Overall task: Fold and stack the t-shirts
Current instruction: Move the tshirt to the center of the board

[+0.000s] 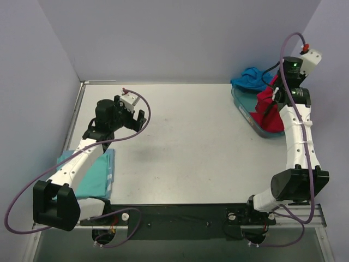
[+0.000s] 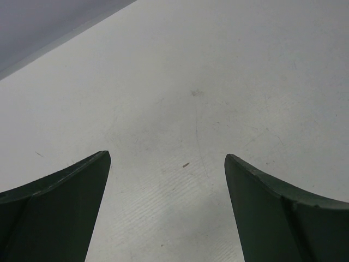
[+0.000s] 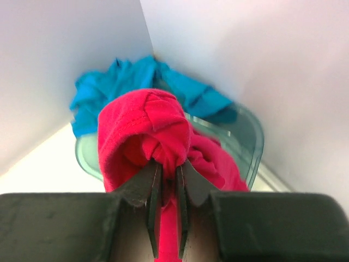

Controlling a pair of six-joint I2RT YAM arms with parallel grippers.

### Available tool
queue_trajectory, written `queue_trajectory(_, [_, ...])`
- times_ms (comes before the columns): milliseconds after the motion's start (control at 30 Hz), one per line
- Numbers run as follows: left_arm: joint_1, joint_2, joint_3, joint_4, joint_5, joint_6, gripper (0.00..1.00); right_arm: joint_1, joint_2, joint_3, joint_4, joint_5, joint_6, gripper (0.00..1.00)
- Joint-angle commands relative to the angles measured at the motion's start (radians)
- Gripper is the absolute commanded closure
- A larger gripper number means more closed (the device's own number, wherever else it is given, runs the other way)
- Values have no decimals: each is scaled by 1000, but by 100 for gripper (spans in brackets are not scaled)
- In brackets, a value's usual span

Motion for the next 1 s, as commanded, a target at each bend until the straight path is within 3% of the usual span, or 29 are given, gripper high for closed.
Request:
queue_trajectory(0, [2, -28, 1, 80, 46, 5, 3, -37, -77, 235, 135, 101, -103, 100])
queue_trajectory(200, [1, -35, 15, 106, 24, -23, 3, -25, 2, 598, 296, -119, -235, 100])
queue_trajectory(333, [25, -33, 40, 108, 18, -85, 3, 36, 20, 697, 372, -496, -198, 100])
queue_trajectory(500, [77, -22, 58, 126, 14, -174, 3, 287, 8, 635, 415, -754, -158, 100])
queue_trajectory(633, [131, -22, 73, 141, -25, -174, 3, 419, 57, 598, 440, -989, -7, 100])
queue_trajectory(733, [163, -33, 83, 141, -35, -144, 3, 449, 104, 600, 515, -1228, 189, 100])
queue_trajectory(800, [171, -44, 76, 141, -46, -121, 3, 447, 104, 553, 567, -1305, 278, 100])
queue_trajectory(867, [176, -57, 63, 146, -72, -93, 3, 444, 75, 456, 517, -1302, 258, 100])
queue_trajectory(967, [179, -77, 31, 166, -117, -55, 3, 417, 31, 181, 478, -1281, 228, 100])
